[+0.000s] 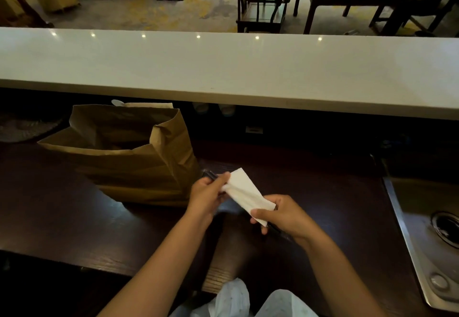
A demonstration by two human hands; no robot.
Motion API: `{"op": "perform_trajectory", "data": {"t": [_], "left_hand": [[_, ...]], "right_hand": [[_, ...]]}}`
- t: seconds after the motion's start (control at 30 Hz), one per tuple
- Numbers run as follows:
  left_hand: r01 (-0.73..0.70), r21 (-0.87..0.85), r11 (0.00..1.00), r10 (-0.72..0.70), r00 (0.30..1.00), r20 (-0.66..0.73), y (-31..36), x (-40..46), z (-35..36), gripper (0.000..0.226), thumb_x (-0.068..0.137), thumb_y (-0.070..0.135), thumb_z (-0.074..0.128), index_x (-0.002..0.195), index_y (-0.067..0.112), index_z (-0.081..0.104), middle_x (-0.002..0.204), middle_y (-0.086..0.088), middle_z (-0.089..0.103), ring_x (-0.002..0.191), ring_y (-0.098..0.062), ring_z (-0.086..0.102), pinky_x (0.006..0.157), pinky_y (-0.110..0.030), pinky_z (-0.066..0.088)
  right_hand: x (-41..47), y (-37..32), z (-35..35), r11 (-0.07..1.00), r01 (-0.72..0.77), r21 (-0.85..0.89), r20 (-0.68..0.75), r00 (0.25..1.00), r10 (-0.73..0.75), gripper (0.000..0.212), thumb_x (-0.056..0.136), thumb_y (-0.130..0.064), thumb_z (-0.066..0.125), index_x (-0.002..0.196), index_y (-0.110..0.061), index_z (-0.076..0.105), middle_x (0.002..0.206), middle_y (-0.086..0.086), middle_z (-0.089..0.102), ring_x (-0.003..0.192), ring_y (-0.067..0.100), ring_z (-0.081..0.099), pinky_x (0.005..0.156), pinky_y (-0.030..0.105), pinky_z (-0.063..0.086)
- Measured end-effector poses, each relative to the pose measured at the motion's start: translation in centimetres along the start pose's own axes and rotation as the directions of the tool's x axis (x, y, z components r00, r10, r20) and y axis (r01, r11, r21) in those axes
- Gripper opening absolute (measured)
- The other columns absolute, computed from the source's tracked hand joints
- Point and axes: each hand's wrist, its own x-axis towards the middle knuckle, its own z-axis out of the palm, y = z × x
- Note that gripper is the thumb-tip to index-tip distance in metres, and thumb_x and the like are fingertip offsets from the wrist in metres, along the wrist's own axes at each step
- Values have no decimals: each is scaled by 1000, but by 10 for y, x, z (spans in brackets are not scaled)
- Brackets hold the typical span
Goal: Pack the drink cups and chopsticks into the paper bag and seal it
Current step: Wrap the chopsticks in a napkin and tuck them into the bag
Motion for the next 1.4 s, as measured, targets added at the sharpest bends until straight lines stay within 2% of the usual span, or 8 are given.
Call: {"op": "perform_trajectory", "data": {"t": [0.07,0.17,0.3,0.47,0.63,0.97,1.13,1.4], "left_hand": [[-26,-48,999,24,999,-46,8,3,-4,18,87,19,60,73,10,61,53,3,68,59,-17,62,51,-22,51],[88,-174,981,-77,995,68,5,-6,-7,31,91,38,49,101,11,60,89,-4,69,85,-16,64,75,-30,52],[44,7,999,-44,981,188,-16,-25,-6,10,87,15,59,92,9,65,89,-10,69,80,-15,68,69,-24,57],[-76,128,989,73,997,32,-15,-21,-2,14,86,8,60,74,11,66,60,1,65,53,-6,58,52,-14,50],[-83,162,983,91,995,-46,-14,-17,-6,11,85,8,62,75,12,65,67,-4,63,62,-12,56,58,-22,47],[38,-39,999,-30,980,194,-8,-28,-1,15,92,9,50,89,6,64,85,-7,69,72,-10,70,66,-18,57],[159,-136,978,-129,970,207,-10,-31,-6,12,91,4,52,88,9,62,84,-6,69,77,-14,68,62,-23,58],[173,-89,981,-167,983,71,-18,-29,-13,10,88,3,56,81,7,61,82,-9,66,73,-15,65,53,-18,55]], "right_hand": [[-3,5,0,999,-6,47,24,1000,5,6,82,-3,62,83,-8,65,61,-1,70,39,8,54,48,19,46],[-4,9,3,963,-28,266,-62,997,46,8,83,0,59,82,-7,64,56,0,69,36,7,52,43,15,45],[-5,8,4,916,-59,397,-90,991,103,9,84,-1,58,82,-8,63,55,2,69,35,7,53,40,14,45],[-9,10,9,993,31,116,-186,982,-9,9,82,-1,61,86,-6,67,66,6,68,38,8,55,47,22,48],[-9,18,18,954,128,-271,-254,946,-199,5,79,-10,65,82,-12,67,71,5,70,42,11,59,49,33,49],[-17,20,25,973,81,215,-118,991,-57,15,84,-2,60,96,-9,65,65,4,69,40,11,54,45,20,46],[-17,23,28,930,173,324,-174,977,-121,34,86,5,53,117,-8,57,90,12,69,57,11,65,39,20,46],[-20,35,30,854,348,-387,-222,864,-452,40,84,6,52,111,-19,66,64,-9,53,45,4,52,50,9,38]]}}
